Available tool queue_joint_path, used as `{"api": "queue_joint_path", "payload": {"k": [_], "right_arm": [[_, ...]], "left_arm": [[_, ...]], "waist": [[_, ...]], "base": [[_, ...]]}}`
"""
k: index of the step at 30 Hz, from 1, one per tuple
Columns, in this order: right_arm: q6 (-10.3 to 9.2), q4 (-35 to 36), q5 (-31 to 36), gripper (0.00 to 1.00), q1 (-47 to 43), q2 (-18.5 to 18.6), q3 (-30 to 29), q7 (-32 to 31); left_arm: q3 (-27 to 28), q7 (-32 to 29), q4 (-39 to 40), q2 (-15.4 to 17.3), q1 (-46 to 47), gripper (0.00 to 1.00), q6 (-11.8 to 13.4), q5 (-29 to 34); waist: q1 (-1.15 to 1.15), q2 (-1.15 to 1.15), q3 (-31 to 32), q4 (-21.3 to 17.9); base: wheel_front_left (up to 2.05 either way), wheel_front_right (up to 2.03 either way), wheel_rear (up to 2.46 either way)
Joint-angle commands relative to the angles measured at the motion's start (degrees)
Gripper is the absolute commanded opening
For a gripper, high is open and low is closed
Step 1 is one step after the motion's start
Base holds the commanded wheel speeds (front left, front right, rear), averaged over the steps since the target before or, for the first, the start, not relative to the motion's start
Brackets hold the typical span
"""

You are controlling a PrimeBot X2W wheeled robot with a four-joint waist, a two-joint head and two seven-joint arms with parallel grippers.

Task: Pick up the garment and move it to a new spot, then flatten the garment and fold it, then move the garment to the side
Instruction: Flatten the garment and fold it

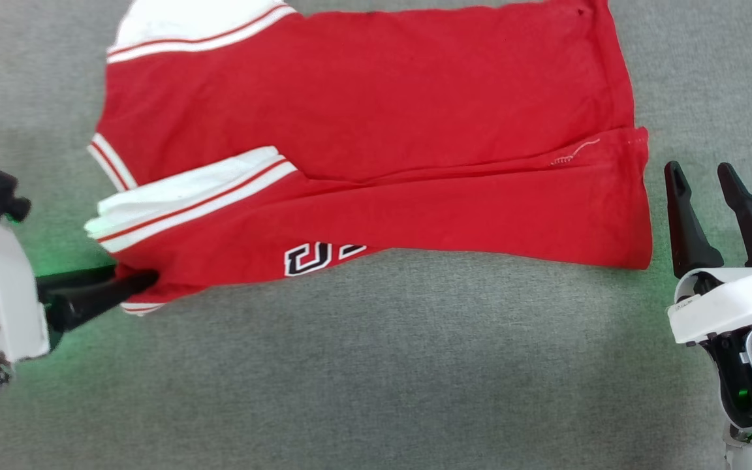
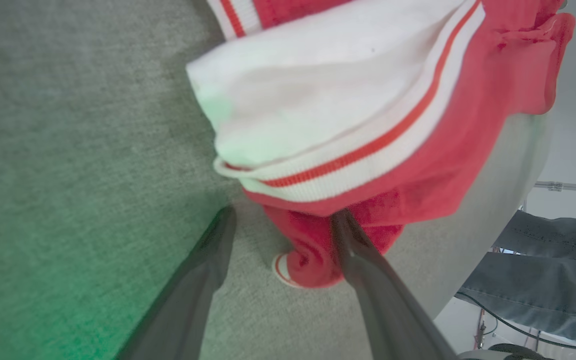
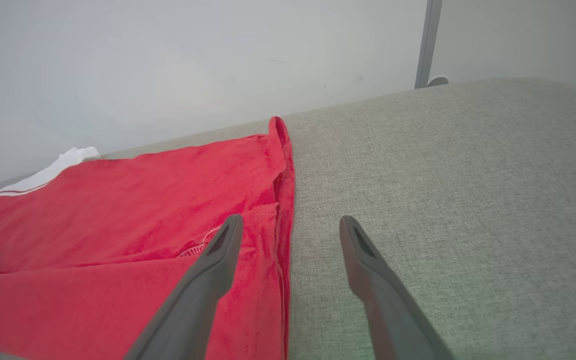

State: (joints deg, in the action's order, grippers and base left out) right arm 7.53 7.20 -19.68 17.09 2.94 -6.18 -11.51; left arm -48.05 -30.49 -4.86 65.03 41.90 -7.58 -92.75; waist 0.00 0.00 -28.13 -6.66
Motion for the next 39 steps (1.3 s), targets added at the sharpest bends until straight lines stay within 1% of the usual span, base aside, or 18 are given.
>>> {"api": "queue_joint_path", "payload": {"k": [1,4,5,6,7,9,12,15,18,21,25,27,29,31,32,33,35,39], "right_arm": [[-0.09,0.3,0.1,1.0,0.3,-0.1,0.3,0.5],[-0.09,0.6,0.5,1.0,0.9,-0.1,0.5,0.1],[-0.09,0.9,0.8,1.0,0.9,-0.1,0.6,-0.1],[-0.09,1.2,1.0,1.0,1.0,-0.1,0.7,-0.3],[-0.09,1.3,1.2,1.0,1.2,-0.1,0.9,-0.8],[-0.09,1.6,2.6,1.0,1.2,-0.1,2.1,-2.7],[-0.09,2.9,7.9,1.0,1.2,-0.1,6.0,-9.2],[-0.09,4.5,11.6,1.0,1.9,0.3,9.0,-17.8],[-0.1,6.0,13.6,1.0,3.3,1.7,10.5,-26.7],[-0.09,8.2,15.9,1.0,4.1,1.4,10.2,-34.4],[-0.1,11.6,16.7,1.0,3.9,0.5,6.3,-42.5],[-0.1,12.5,16.6,1.0,2.9,0.4,5.4,-47.2],[-0.09,13.3,16.2,1.0,2.2,0.2,5.0,-50.6],[-0.09,13.6,15.1,1.0,1.9,0.0,4.7,-52.6],[-0.09,13.6,14.6,0.95,1.9,0.0,4.6,-53.2],[-0.09,13.9,14.7,0.45,1.9,-0.1,4.7,-53.6],[-0.09,14.6,14.4,0.0,2.3,-0.1,4.6,-53.1],[-0.09,14.8,13.2,0.0,2.5,-0.1,2.9,-51.0]], "left_arm": [[-1.5,-1.5,-0.8,-2.3,-1.2,1.0,0.2,-1.0],[-1.5,-4.5,-0.7,-3.3,-1.2,1.0,0.2,-2.7],[-1.4,-4.9,-0.7,-3.3,-1.2,0.5,0.2,-2.7],[-1.2,-5.1,-0.8,-3.2,-1.2,0.29,0.2,-2.3],[-1.0,-5.3,-0.8,-3.2,-1.2,0.0,0.2,-2.0],[-0.9,-6.1,-0.3,-3.3,-1.6,0.0,0.2,-1.8],[0.0,-6.5,0.5,-3.0,-2.0,0.0,0.2,-1.3],[1.0,-6.0,1.7,-3.1,-1.9,0.0,0.2,-1.1],[1.7,-5.8,2.8,-3.2,-2.2,0.0,0.2,-0.3],[2.1,-5.6,3.7,-3.8,-2.3,0.0,0.2,0.4],[2.5,-5.5,4.5,-4.6,-2.2,0.0,0.2,1.3],[2.6,-5.4,4.8,-4.9,-2.3,0.0,0.2,1.7],[2.7,-5.3,5.1,-5.3,-2.3,0.0,0.2,2.1],[3.0,-5.1,5.2,-5.5,-2.3,0.0,0.2,2.2],[3.1,-4.9,5.3,-5.6,-2.4,0.0,0.2,2.2],[3.2,-4.8,5.2,-5.7,-2.4,0.0,0.2,2.3],[3.5,-4.3,5.1,-5.9,-2.3,0.0,0.2,2.7],[4.3,-2.7,5.9,-6.3,-2.4,0.0,0.2,2.5]], "waist": [[0.0,0.0,-1.6,-1.5],[0.0,0.0,-2.3,-2.0],[0.0,0.0,-2.4,-2.1],[0.0,0.0,-2.5,-2.2],[0.0,0.0,-2.7,-2.3],[0.0,0.0,-2.8,-2.2],[0.0,0.0,-2.9,-1.9],[0.0,0.0,-3.2,-1.3],[0.0,0.0,-3.4,-0.8],[0.0,0.0,-3.6,0.0],[0.0,0.0,-4.0,1.2],[0.0,0.0,-4.1,1.6],[0.0,0.0,-4.3,2.0],[0.0,0.0,-4.4,2.2],[0.0,0.0,-4.4,2.3],[0.0,0.0,-4.4,2.3],[0.0,0.0,-4.3,2.5],[0.0,0.0,-3.2,2.9]], "base": [[0.0,0.0,0.0],[0.0,0.0,0.0],[0.0,0.0,0.0],[0.0,0.0,0.0],[0.0,0.0,0.0],[0.0,0.0,0.0],[0.0,0.0,0.0],[0.0,0.0,0.0],[0.0,0.0,0.0],[0.0,0.0,0.0],[0.0,0.0,0.0],[0.0,0.0,0.0],[0.0,0.0,0.0],[0.0,0.0,0.0],[0.0,0.0,0.0],[0.0,0.0,0.0],[0.0,0.0,0.0],[0.0,0.0,0.0]]}}
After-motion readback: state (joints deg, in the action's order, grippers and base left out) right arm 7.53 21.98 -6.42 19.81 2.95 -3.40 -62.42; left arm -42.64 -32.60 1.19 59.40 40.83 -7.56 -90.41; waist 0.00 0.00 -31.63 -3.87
